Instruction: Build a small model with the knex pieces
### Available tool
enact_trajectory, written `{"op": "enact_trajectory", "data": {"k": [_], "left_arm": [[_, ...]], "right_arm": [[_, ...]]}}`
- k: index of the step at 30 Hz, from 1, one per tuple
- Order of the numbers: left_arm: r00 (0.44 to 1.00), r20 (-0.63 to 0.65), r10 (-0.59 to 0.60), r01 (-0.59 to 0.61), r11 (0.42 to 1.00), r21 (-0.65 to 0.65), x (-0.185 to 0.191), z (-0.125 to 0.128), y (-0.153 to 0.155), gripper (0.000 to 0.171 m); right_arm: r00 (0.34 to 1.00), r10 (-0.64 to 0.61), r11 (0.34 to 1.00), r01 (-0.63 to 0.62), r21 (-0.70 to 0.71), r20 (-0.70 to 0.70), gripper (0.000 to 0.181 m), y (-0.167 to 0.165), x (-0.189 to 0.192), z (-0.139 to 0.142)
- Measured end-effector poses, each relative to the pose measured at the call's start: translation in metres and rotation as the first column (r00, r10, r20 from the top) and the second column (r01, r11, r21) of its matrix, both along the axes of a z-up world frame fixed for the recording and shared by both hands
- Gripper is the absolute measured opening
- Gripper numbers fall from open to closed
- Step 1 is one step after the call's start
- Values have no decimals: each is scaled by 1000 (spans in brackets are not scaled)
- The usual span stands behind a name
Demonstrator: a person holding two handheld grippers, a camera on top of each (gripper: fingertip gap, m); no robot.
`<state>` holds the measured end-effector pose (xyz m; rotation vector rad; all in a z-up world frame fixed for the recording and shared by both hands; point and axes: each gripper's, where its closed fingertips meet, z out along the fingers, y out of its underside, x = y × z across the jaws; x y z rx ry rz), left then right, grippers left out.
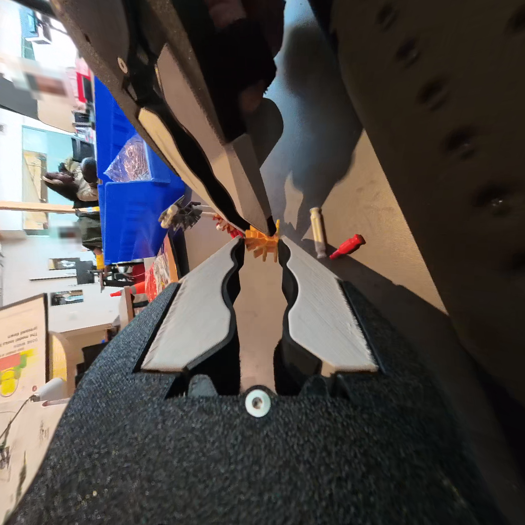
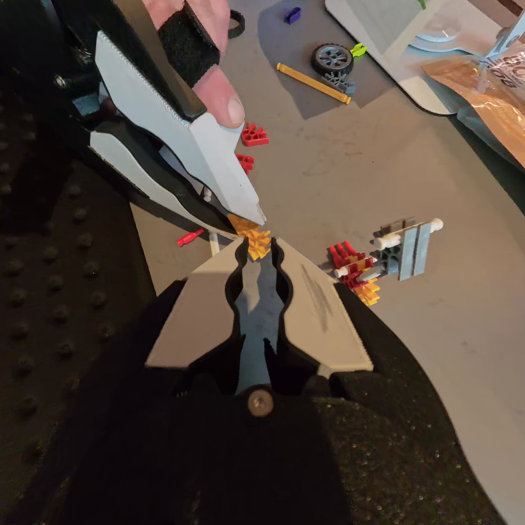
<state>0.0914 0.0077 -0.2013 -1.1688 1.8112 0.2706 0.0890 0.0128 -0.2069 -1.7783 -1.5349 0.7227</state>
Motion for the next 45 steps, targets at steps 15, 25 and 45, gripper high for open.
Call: {"op": "enact_trajectory", "data": {"k": [15, 25, 45], "left_arm": [[982, 68, 178, -145, 931, -335, -33, -1, 5, 42], [975, 83, 206, -137, 851, -506, -19, -15, 3, 35], [962, 127, 240, -126, 809, -574, -31, -3, 4, 33]], "right_arm": [[977, 100, 977, -132, 165, 190, 6, 1, 9, -6], [966, 106, 979, -143, 147, 235, 25, 5, 11, -4], [953, 141, 970, -187, 157, 268, 5, -35, -3, -19]]}}
